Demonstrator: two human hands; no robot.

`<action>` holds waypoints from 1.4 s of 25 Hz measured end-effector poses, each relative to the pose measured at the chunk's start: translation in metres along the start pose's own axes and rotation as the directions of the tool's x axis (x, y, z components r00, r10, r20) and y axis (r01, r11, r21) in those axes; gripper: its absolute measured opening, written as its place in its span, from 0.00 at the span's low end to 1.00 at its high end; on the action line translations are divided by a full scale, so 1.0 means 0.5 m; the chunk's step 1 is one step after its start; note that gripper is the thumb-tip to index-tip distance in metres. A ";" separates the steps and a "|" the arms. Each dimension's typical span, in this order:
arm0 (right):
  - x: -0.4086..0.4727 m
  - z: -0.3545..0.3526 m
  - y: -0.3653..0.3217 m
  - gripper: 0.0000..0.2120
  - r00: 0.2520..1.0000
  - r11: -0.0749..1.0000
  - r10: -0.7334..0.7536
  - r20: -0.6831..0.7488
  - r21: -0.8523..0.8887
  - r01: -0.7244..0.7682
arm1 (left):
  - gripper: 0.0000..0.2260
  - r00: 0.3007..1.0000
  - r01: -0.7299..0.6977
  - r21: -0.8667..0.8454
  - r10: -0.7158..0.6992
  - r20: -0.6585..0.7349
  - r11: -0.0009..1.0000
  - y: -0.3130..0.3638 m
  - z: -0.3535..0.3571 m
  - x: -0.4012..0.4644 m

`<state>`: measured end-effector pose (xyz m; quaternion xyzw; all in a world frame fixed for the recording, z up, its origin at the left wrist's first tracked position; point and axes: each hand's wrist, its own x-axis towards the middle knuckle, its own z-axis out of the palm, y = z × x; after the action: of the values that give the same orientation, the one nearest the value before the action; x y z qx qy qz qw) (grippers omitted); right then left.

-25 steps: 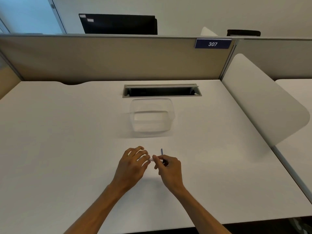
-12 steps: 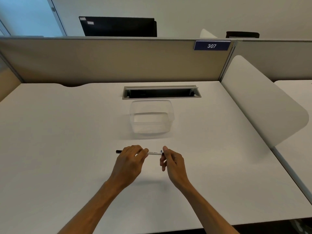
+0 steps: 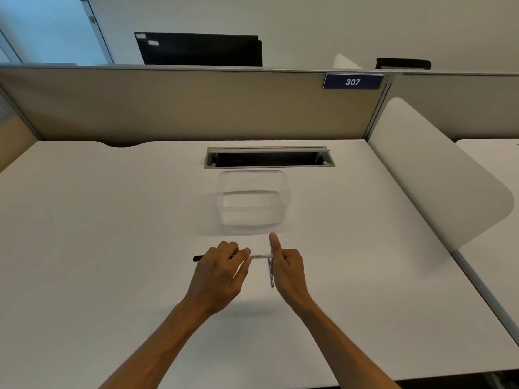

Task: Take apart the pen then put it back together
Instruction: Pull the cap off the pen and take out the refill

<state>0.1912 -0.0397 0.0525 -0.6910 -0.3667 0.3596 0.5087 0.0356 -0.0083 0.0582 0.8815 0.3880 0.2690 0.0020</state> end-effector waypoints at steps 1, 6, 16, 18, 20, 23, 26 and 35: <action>0.001 0.001 -0.001 0.28 1.000 1.000 0.004 -0.006 -0.003 -0.004 | 0.14 1.000 0.001 -0.004 -0.001 -0.004 1.000 0.000 -0.002 0.002; 0.004 0.005 -0.004 0.29 1.000 1.000 -0.019 -0.007 0.018 0.019 | 0.17 1.000 -0.030 0.004 0.030 -0.009 1.000 -0.002 -0.010 0.012; 0.008 -0.002 -0.022 0.30 0.989 0.987 -0.145 0.012 0.077 0.143 | 0.17 0.990 -0.022 -0.213 0.051 0.134 0.977 -0.025 -0.042 0.045; 0.010 -0.005 -0.031 0.31 0.983 0.980 -0.181 0.025 0.085 0.178 | 0.16 0.971 0.059 -0.288 0.011 0.238 0.956 -0.029 -0.059 0.061; 0.010 -0.011 -0.040 0.31 0.972 0.969 -0.232 0.021 0.089 0.229 | 0.13 0.943 0.139 -0.391 -0.001 0.333 0.910 -0.028 -0.075 0.077; 0.012 -0.019 -0.052 0.30 0.938 0.935 -0.348 0.003 0.069 0.347 | 0.09 0.879 0.318 -0.584 -0.001 0.477 0.747 -0.024 -0.101 0.104; 0.015 -0.026 -0.064 0.28 0.828 0.829 -0.559 -0.032 -0.027 0.559 | 0.13 0.773 0.440 -0.617 0.075 0.630 0.653 -0.019 -0.126 0.125; 0.011 -0.025 -0.076 0.29 0.979 0.969 -0.206 0.001 0.140 0.204 | 0.11 0.899 0.167 -0.375 0.016 0.438 0.912 -0.013 -0.117 0.122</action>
<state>0.1991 -0.0323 0.0914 -0.6094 -0.4139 0.3351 0.5874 0.0372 0.0262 0.1355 0.8833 0.3485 0.1410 0.2802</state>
